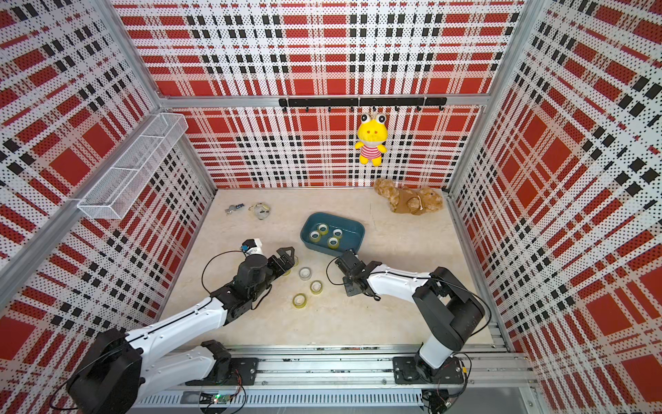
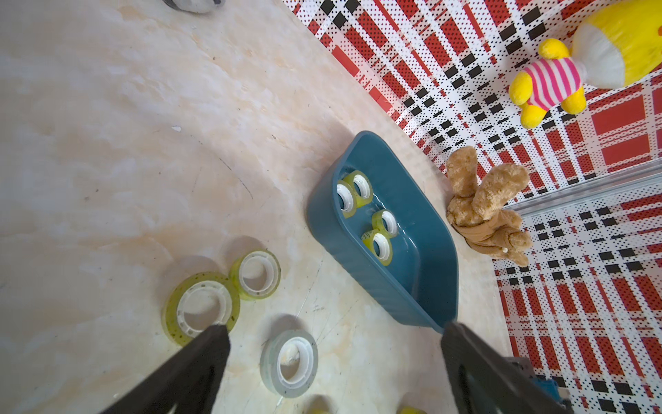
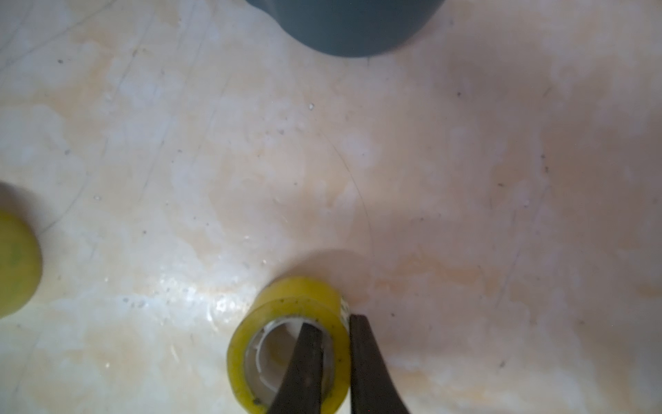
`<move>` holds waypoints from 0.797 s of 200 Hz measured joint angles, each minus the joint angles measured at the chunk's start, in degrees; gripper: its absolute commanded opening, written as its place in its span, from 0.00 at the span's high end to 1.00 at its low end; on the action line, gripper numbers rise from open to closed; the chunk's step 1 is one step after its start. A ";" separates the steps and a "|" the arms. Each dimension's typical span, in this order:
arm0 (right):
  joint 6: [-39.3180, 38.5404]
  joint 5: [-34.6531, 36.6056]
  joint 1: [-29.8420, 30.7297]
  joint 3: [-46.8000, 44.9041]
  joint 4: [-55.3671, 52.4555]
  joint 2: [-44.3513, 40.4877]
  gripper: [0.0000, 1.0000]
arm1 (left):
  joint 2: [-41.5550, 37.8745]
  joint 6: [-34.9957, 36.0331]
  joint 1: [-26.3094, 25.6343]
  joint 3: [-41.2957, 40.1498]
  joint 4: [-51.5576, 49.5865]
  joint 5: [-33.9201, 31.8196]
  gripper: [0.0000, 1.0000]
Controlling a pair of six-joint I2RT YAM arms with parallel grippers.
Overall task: Put the transparent tape into the storage box
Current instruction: Pick up the tape at the center of the board, then place the tape in the storage box.
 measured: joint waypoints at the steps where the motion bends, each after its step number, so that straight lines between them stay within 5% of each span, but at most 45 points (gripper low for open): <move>1: -0.02 0.02 0.00 -0.02 -0.13 -0.15 1.00 | 0.00 0.00 0.00 0.00 0.00 0.00 0.00; 42: -1.62 -0.70 -0.28 2.19 -5.20 -11.91 0.98 | -0.04 0.00 -0.94 1.53 -0.46 -0.33 0.01; 80: -4.98 -1.31 -3.28 13.27 -7.45 -16.55 0.97 | -0.13 0.31 -0.33 3.76 0.28 -0.90 0.01; 159: -12.68 -1.64 -10.84 36.37 -7.74 14.64 1.00 | 3.52 3.21 7.50 9.99 2.19 4.61 0.01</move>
